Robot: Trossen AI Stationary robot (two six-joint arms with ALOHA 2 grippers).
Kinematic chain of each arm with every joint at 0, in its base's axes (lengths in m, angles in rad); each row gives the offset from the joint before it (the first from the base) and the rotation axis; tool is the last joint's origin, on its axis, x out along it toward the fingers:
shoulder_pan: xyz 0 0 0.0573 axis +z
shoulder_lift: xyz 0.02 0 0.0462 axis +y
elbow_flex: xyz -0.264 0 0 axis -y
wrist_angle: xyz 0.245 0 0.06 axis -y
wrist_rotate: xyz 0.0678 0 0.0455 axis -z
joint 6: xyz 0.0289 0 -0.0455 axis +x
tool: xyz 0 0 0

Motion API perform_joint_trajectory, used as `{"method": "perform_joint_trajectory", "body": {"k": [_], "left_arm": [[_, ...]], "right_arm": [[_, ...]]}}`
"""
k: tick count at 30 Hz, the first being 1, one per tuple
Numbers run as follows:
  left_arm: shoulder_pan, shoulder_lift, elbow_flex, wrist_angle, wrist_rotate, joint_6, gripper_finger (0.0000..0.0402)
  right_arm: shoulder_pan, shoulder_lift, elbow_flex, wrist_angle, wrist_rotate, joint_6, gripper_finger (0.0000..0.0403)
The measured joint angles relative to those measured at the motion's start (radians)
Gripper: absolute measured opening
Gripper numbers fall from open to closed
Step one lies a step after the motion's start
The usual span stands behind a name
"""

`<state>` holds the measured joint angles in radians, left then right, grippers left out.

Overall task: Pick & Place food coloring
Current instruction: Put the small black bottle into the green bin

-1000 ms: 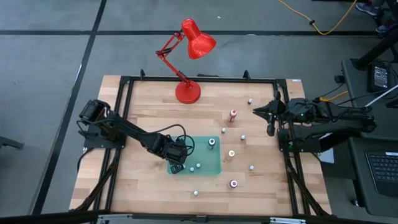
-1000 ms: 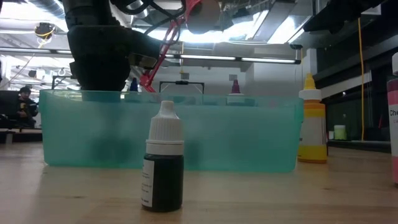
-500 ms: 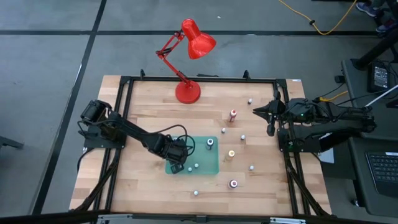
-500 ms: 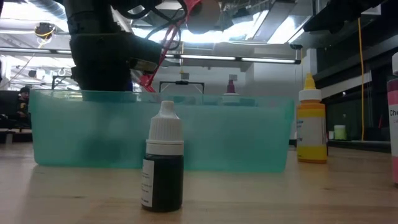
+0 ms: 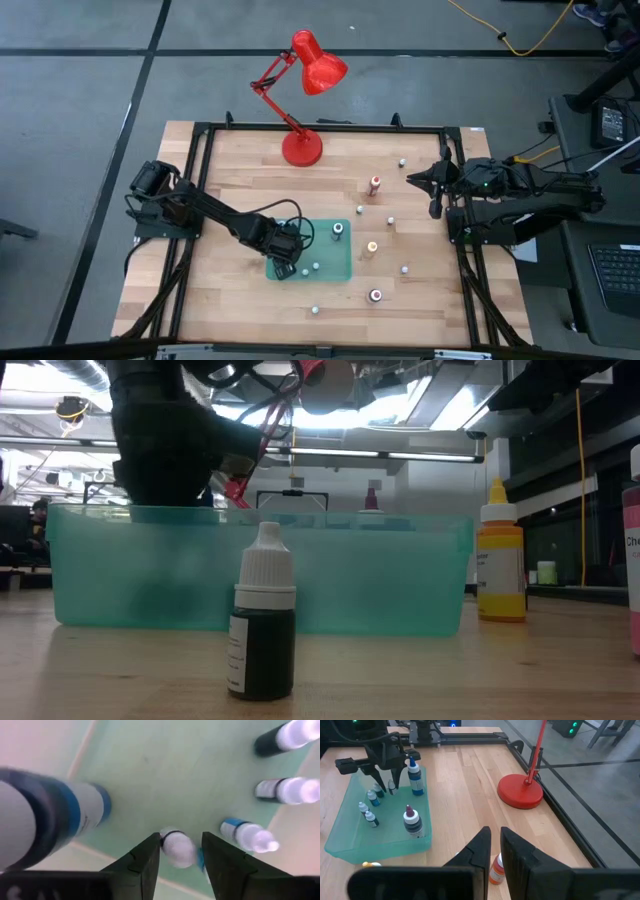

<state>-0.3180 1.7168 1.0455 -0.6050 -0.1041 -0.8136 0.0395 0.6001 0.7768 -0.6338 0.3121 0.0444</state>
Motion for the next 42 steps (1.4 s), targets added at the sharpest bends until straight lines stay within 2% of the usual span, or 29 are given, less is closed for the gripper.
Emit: {"method": "perform_joint_trajectory", "body": {"k": [8, 11, 19, 22, 30, 38, 42], "left_arm": [[0.0, 0.0, 0.043, -0.037, -0.017, 0.005, 0.0148], [0.0, 0.0, 0.073, -0.1, -0.009, 0.0, 0.0149], [-0.009, 0.0, 0.239, -0.296, -0.015, -0.002, 0.0148], [-0.029, 0.0, 0.323, -0.316, -0.016, -0.003, 0.0146], [-0.133, -0.001, 0.49, -0.268, -0.042, -0.054, 0.0141], [-0.226, -0.001, 0.457, -0.112, -0.099, -0.251, 0.0137], [-0.255, 0.011, 0.445, 0.021, -0.159, -0.24, 0.0127]], "right_arm": [[0.0, 0.0, 0.0, 0.0, 0.0, 0.0, 0.0046], [0.0, 0.0, 0.0, 0.0, 0.0, 0.0, 0.0046], [0.0, 0.0, 0.0, 0.0, 0.0, 0.0, 0.0046], [0.0, 0.0, 0.0, 0.0, 0.0, 0.0, 0.0046], [0.0, 0.0, 0.0, 0.0, 0.0, 0.0, 0.0046], [0.0, 0.0, 0.0, 0.0, 0.0, 0.0, 0.0046], [0.0, 0.0, 0.0, 0.0, 0.0, 0.0, 0.0046]]}}
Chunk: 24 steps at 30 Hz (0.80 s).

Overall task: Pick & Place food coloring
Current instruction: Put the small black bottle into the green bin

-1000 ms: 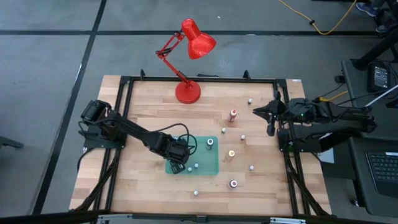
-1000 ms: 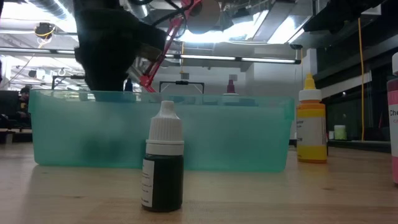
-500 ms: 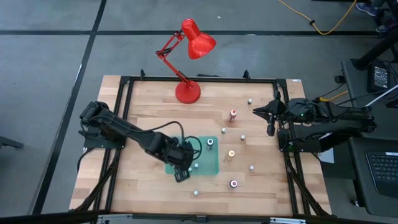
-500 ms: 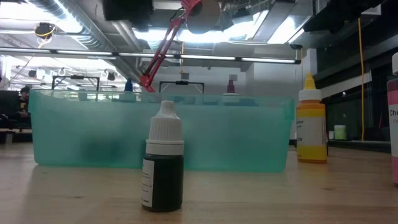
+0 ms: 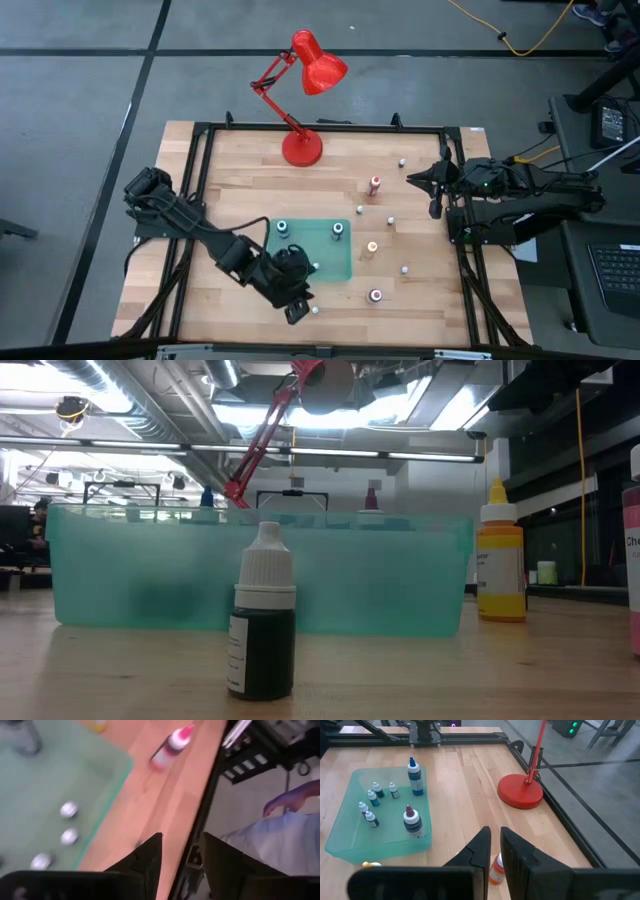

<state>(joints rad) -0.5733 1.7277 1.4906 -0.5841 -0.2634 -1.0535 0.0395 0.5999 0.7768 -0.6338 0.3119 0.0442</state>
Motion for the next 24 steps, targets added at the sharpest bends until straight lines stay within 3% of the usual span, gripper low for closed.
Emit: {"method": "perform_joint_trajectory", "body": {"k": [12, 24], "left_arm": [[-0.013, 0.159, -0.002, 0.229, 0.061, 0.149, 0.0098], [-0.006, 0.207, -0.002, 0.146, 0.002, 0.306, 0.0134]], "right_arm": [[0.0, 0.0, 0.0, 0.0, 0.0, 0.0, 0.0046], [0.0, 0.0, 0.0, 0.0, 0.0, 0.0, 0.0046]]}}
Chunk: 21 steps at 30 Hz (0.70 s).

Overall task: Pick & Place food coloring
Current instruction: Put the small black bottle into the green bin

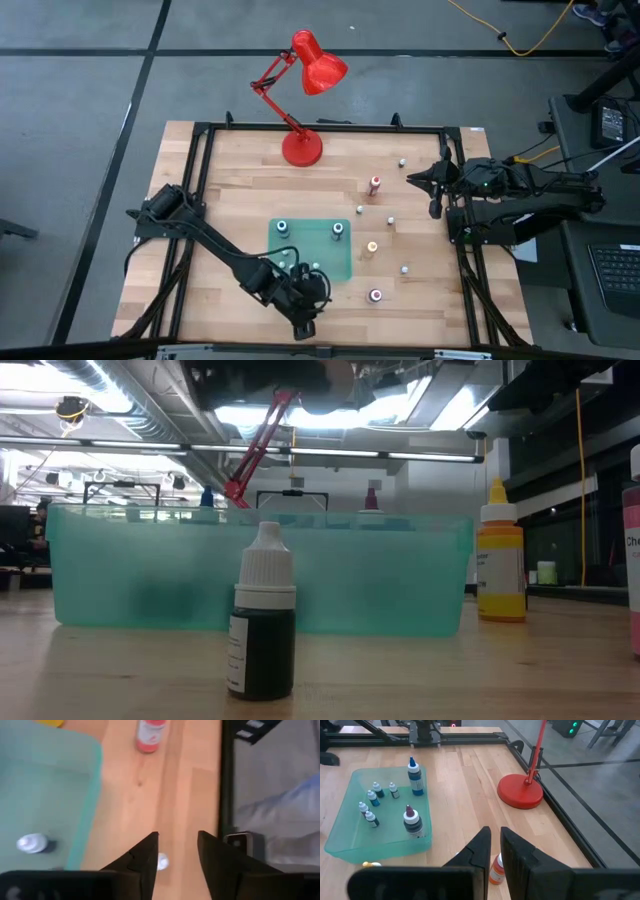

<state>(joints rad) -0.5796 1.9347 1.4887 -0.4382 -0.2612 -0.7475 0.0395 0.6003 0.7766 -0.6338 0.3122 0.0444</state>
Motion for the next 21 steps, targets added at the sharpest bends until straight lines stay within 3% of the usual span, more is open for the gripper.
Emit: {"method": "perform_joint_trajectory", "body": {"k": [12, 21], "left_arm": [[0.003, 0.0, 0.0, -0.083, 0.032, -0.051, 0.0219], [-0.009, 0.089, 0.001, -0.012, 0.096, -0.062, 0.023]], "right_arm": [[0.0, 0.0, 0.0, 0.0, 0.0, 0.0, 0.0046], [0.0, 0.0, 0.0, 0.0, 0.0, 0.0, 0.0046]]}}
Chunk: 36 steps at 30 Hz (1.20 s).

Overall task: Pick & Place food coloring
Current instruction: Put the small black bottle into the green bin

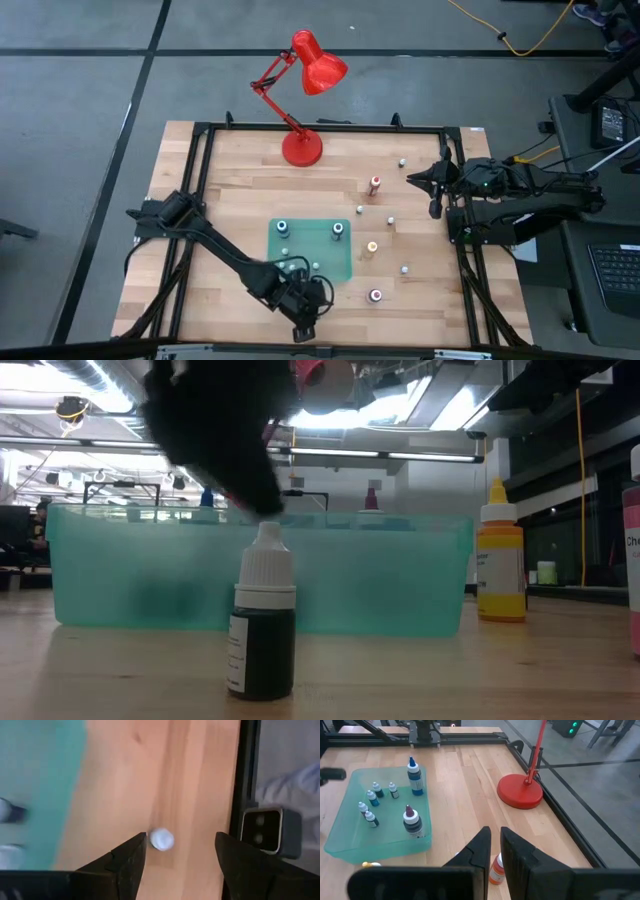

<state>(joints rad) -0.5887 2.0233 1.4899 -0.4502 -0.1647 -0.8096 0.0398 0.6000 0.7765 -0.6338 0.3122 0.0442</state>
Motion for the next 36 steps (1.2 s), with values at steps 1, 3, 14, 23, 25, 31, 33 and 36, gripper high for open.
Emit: {"method": "perform_joint_trajectory", "body": {"k": [1, 3, 14, 23, 25, 31, 33, 36], "left_arm": [[0.0, 0.015, 0.0, 0.013, 0.008, -0.013, 0.023], [-0.004, 0.035, -0.001, 0.01, 0.008, -0.05, 0.0228], [-0.006, 0.093, 0.0, 0.032, -0.043, -0.124, 0.0203], [-0.006, 0.097, 0.0, 0.066, -0.041, -0.132, 0.014], [-0.006, 0.097, 0.0, 0.067, -0.029, -0.138, 0.0121], [-0.014, 0.097, 0.022, 0.059, -0.01, -0.139, 0.0063], [-0.016, 0.097, 0.053, 0.046, -0.015, -0.121, 0.0058], [-0.02, 0.078, 0.128, -0.027, -0.044, -0.082, 0.0058]], "right_arm": [[0.0, 0.0, 0.0, 0.0, 0.0, 0.0, 0.0046], [0.0, 0.0, 0.0, 0.0, 0.0, 0.0, 0.0046], [0.0, 0.0, 0.0, 0.0, 0.0, 0.0, 0.0046], [0.0, 0.0, 0.0, 0.0, 0.0, 0.0, 0.0046], [0.0, 0.0, 0.0, 0.0, 0.0, 0.0, 0.0046], [0.0, 0.0, 0.0, 0.0, 0.0, 0.0, 0.0046], [0.0, 0.0, 0.0, 0.0, 0.0, 0.0, 0.0046], [0.0, 0.0, 0.0, 0.0, 0.0, 0.0, 0.0046]]}}
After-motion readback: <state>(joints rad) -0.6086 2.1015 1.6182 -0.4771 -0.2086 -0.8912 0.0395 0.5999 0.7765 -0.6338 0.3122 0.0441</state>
